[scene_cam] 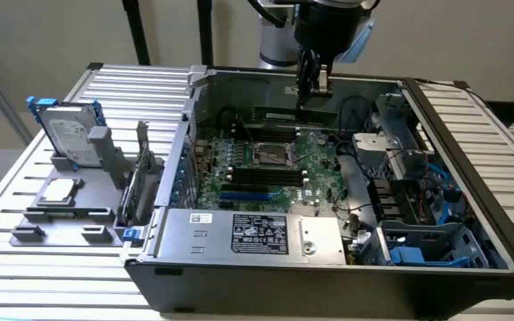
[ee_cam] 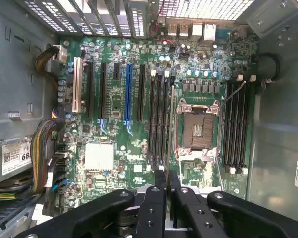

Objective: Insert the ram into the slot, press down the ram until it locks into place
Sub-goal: 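Insert the ram into the slot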

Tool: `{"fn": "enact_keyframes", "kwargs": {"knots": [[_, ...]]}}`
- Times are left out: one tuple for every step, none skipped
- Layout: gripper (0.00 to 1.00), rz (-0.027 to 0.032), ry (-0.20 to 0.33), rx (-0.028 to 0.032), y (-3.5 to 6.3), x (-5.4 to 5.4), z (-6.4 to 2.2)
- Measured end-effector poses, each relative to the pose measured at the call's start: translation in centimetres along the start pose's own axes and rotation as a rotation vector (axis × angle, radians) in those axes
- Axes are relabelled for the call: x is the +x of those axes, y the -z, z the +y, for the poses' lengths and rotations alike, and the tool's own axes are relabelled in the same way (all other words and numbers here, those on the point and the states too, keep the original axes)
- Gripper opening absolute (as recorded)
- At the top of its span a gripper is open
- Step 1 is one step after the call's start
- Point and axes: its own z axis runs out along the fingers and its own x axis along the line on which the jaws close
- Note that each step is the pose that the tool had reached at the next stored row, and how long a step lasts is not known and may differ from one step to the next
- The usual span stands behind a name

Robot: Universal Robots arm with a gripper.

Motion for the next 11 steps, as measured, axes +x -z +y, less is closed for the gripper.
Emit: {"fn": "enact_keyframes", "kwargs": {"knots": [[0.14,0.0,0.0,0.0,0.0,0.0,0.0],[0.14,0.0,0.0,0.0,0.0,0.0,0.0],[0.14,-0.0001,0.0,0.0,0.0,0.0,0.0],[0.14,-0.0002,0.0,0.0,0.0,0.0,0.0],[0.14,-0.0002,0.0,0.0,0.0,0.0,0.0],[0.14,-0.0001,0.0,0.0,0.0,0.0,0.0],[0.14,-0.0002,0.0,0.0,0.0,0.0,0.0],[0.14,-0.0002,0.0,0.0,0.0,0.0,0.0],[0.14,-0.0003,0.0,0.0,0.0,0.0,0.0],[0.14,-0.0003,0.0,0.0,0.0,0.0,0.0],[0.14,-0.0003,0.0,0.0,-0.01,0.0,0.0]]}}
